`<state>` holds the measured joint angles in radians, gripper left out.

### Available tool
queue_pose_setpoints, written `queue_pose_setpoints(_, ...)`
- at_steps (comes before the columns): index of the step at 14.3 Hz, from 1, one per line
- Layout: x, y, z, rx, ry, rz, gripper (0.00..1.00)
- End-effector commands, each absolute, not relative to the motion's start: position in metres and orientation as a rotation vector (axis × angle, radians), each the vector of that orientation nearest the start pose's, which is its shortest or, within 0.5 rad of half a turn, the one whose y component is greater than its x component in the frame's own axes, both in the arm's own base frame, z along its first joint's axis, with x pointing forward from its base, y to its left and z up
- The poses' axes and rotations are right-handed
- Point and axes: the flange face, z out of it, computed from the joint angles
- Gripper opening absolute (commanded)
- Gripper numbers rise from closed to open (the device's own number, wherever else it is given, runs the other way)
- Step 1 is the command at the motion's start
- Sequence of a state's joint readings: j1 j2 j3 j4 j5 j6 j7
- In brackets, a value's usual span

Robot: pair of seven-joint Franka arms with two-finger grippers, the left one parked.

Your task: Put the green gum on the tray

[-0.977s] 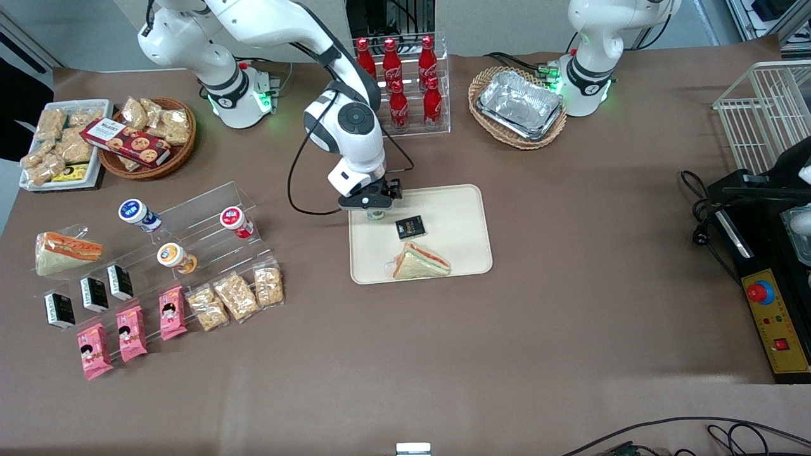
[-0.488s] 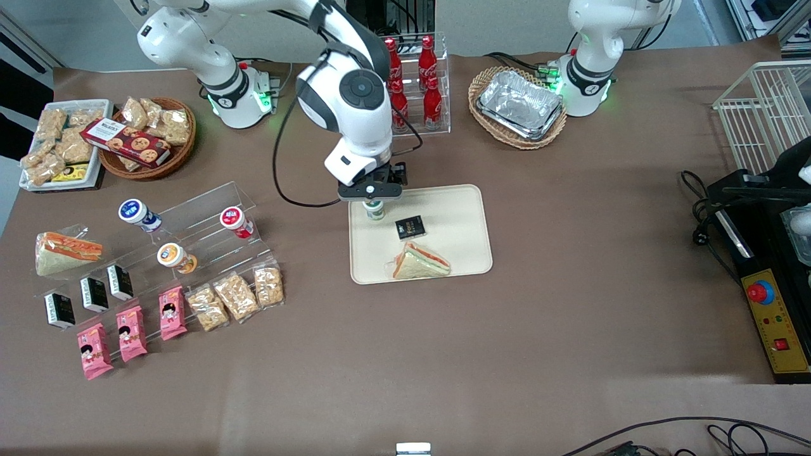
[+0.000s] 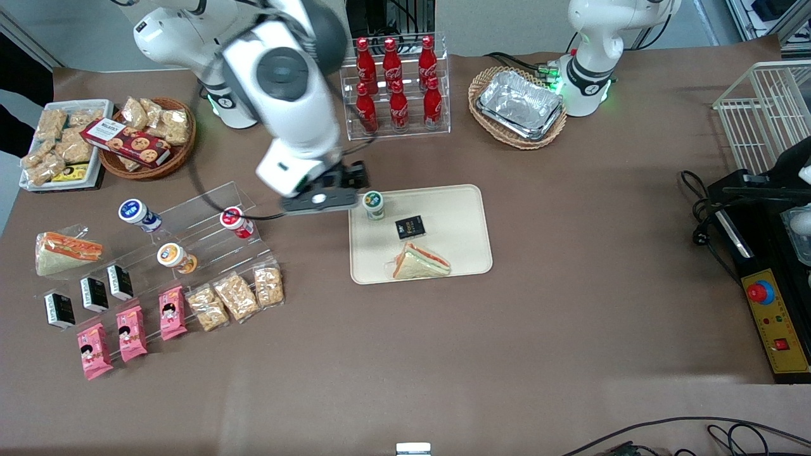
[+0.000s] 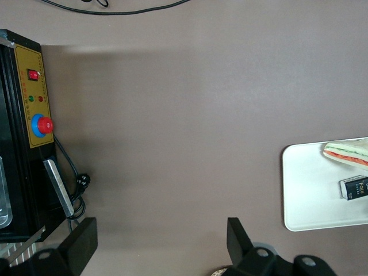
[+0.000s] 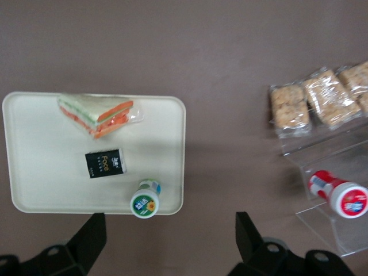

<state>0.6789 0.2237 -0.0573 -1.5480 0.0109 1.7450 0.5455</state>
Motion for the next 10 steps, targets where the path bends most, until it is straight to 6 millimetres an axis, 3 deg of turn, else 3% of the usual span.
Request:
queue_pose_setpoints(1,0.529,0.303,0.556,-3.133,-0.041,0.021,1.00)
queue_pose_setpoints(6,0.564,0.171,0.579,-3.127,-0.205,0.013,1.00)
queue_pose_setpoints(10,0.577,0.093,0.590,-3.118,-0.343,-0.021,1.00)
